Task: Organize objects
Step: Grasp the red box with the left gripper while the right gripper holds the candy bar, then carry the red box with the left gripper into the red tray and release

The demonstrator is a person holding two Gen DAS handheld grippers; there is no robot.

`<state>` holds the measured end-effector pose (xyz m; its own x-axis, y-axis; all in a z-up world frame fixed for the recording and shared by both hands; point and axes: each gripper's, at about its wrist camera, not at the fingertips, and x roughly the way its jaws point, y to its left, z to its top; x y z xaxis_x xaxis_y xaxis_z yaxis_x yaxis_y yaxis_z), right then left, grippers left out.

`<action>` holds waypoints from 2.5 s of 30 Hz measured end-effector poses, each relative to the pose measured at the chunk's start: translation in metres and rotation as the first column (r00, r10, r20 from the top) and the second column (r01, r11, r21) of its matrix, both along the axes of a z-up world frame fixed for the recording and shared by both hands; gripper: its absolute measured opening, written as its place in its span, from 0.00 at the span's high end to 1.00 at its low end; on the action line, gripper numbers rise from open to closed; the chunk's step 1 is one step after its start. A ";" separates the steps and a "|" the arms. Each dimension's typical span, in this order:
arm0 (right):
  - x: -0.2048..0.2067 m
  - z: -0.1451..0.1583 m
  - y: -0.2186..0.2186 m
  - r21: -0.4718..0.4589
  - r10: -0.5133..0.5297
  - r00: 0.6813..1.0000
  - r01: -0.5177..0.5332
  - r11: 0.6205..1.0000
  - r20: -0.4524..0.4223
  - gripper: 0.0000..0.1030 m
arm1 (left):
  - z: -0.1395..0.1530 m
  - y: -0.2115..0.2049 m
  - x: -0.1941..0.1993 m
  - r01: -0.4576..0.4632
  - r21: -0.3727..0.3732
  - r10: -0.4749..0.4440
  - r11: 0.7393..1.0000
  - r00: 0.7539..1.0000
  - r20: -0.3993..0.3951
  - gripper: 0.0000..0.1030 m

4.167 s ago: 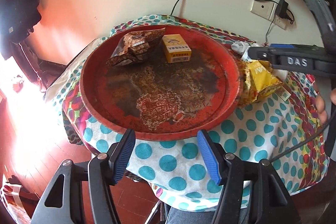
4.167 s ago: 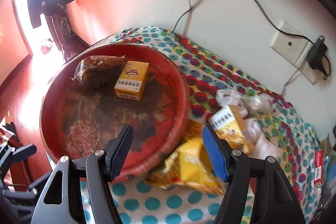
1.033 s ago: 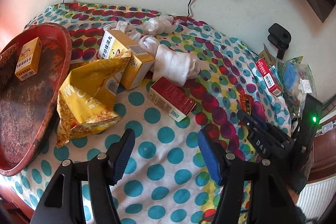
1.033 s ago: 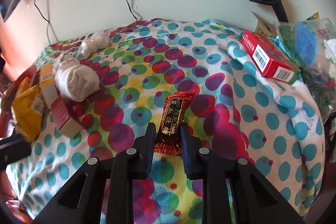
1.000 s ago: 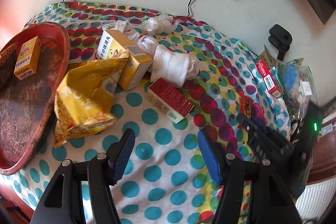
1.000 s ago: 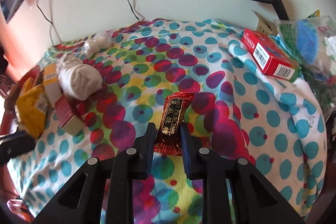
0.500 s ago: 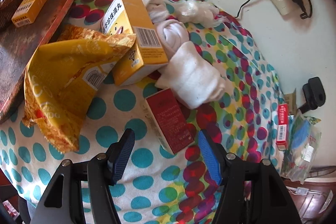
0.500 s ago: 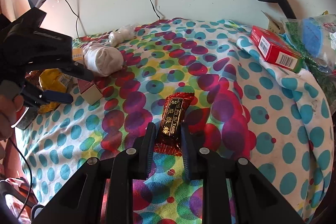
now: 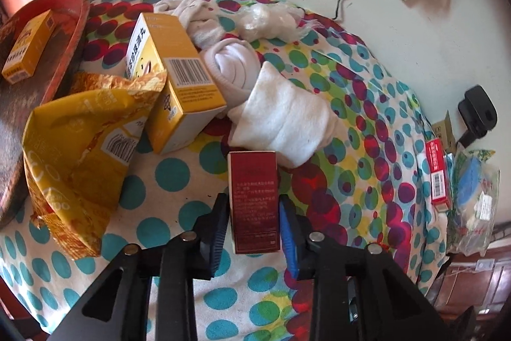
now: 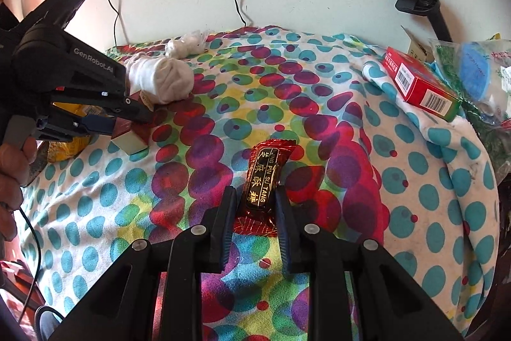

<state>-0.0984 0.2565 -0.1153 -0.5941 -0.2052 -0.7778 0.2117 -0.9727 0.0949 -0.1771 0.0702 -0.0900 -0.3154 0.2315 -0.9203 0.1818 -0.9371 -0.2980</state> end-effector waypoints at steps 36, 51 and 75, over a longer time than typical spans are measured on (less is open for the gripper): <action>0.004 0.001 -0.013 0.116 -0.005 1.000 0.007 0.993 -0.018 0.76 | 0.079 -0.222 0.089 0.081 -0.307 -0.138 0.948 0.976 -0.167 0.70; 0.003 0.000 -0.015 0.134 -0.006 1.000 0.009 0.991 -0.023 0.75 | 0.029 -0.346 0.073 -0.007 -0.440 -0.030 0.898 0.997 -0.077 0.70; 0.002 -0.001 -0.016 0.155 -0.011 0.999 0.016 0.988 -0.030 0.75 | 0.017 -0.369 0.073 -0.025 -0.487 -0.009 0.873 0.998 -0.069 0.68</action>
<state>-0.0963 0.2406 -0.1161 -0.6189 -0.0754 -0.7818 0.1990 -0.9780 -0.0632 -0.1045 -0.2987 -0.0732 -0.3799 -0.2442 -0.8922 0.1859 -0.9650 0.1849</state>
